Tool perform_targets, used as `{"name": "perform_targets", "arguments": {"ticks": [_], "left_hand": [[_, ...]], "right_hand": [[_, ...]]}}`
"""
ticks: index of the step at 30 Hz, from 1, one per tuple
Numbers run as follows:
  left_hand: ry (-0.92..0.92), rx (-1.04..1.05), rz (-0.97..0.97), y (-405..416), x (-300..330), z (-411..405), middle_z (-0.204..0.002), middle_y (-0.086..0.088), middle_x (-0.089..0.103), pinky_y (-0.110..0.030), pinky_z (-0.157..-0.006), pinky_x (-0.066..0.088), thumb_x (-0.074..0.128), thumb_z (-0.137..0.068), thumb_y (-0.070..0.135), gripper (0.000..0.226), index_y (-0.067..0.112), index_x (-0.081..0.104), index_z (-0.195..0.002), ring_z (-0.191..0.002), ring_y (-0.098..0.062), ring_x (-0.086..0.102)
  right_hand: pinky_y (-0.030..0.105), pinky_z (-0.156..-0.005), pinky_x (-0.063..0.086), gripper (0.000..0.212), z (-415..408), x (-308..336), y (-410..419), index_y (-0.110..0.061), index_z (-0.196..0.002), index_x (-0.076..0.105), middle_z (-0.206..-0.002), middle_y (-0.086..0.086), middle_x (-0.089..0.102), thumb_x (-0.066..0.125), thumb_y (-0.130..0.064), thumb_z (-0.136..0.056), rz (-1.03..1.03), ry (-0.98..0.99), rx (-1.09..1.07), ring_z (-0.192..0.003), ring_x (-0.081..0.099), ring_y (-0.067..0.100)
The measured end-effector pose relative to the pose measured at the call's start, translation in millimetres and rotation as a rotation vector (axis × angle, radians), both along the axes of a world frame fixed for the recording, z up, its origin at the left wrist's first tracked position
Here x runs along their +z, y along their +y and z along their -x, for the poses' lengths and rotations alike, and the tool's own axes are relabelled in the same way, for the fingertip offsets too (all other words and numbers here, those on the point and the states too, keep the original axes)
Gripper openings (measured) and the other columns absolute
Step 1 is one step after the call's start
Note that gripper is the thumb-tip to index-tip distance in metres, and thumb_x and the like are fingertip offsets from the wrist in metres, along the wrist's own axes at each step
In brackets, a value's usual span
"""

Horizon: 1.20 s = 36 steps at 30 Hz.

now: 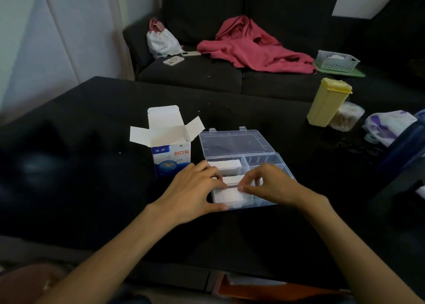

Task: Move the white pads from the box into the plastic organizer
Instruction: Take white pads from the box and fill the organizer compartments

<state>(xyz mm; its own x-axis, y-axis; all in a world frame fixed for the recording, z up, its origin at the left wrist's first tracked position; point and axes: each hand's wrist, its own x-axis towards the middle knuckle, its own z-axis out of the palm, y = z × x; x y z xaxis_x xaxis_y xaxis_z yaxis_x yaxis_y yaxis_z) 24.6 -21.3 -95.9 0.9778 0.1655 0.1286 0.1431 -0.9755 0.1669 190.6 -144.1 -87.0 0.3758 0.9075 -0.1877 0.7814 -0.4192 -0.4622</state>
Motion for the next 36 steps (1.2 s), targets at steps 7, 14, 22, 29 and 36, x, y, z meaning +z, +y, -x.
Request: {"name": "perform_targets", "arguments": {"ticks": [7,14,22,29,36], "left_hand": [[0.004,-0.016,-0.066,0,0,0,-0.134,0.013,0.04,-0.022,-0.093,0.03,0.055,-0.081,0.062,0.054,0.033,0.057,-0.126,-0.122,-0.005,0.029],[0.019,0.026,-0.039,-1,-2,0,-0.135,0.013,0.039,-0.024,-0.094,0.034,0.055,-0.081,0.062,0.05,0.028,0.065,-0.117,-0.122,-0.005,0.029],[0.058,0.04,-0.015,-2,2,-1,-0.138,0.013,0.038,-0.026,-0.098,0.033,0.055,-0.081,0.063,0.052,0.03,0.063,-0.12,-0.125,-0.006,0.029],[0.097,0.022,-0.029,-2,0,0,-0.139,0.011,0.038,-0.028,-0.101,0.033,0.051,-0.084,0.063,0.052,0.029,0.06,-0.123,-0.126,-0.007,0.029],[0.094,0.027,-0.022,-2,-1,0,-0.138,0.011,0.038,-0.028,-0.102,0.033,0.052,-0.084,0.062,0.05,0.028,0.061,-0.121,-0.126,-0.008,0.029]], "right_hand": [[0.018,-0.074,0.043,0.018,3,4,-3,-0.024,-0.102,0.072,-0.104,-0.006,0.069,0.065,-0.027,-0.086,-0.02,-0.14,0.059,-0.079,0.053,0.002],[0.014,-0.07,0.041,0.018,-1,6,-4,-0.03,-0.097,0.072,-0.1,-0.011,0.062,0.066,-0.039,-0.082,-0.014,-0.239,0.057,-0.081,0.05,0.002],[0.024,-0.085,0.04,0.024,-5,5,-8,-0.033,-0.105,0.069,-0.096,-0.007,0.06,0.059,-0.044,-0.086,0.071,-0.345,0.077,-0.087,0.051,0.006],[0.021,-0.081,0.035,0.027,-5,5,-8,-0.03,-0.104,0.071,-0.081,-0.013,0.053,0.06,-0.046,-0.085,0.059,-0.313,0.058,-0.08,0.05,0.005],[0.032,-0.097,0.035,0.033,-8,3,-8,-0.03,-0.106,0.07,-0.097,-0.008,0.063,0.053,-0.051,-0.087,0.072,-0.413,0.039,-0.087,0.046,0.003]]}}
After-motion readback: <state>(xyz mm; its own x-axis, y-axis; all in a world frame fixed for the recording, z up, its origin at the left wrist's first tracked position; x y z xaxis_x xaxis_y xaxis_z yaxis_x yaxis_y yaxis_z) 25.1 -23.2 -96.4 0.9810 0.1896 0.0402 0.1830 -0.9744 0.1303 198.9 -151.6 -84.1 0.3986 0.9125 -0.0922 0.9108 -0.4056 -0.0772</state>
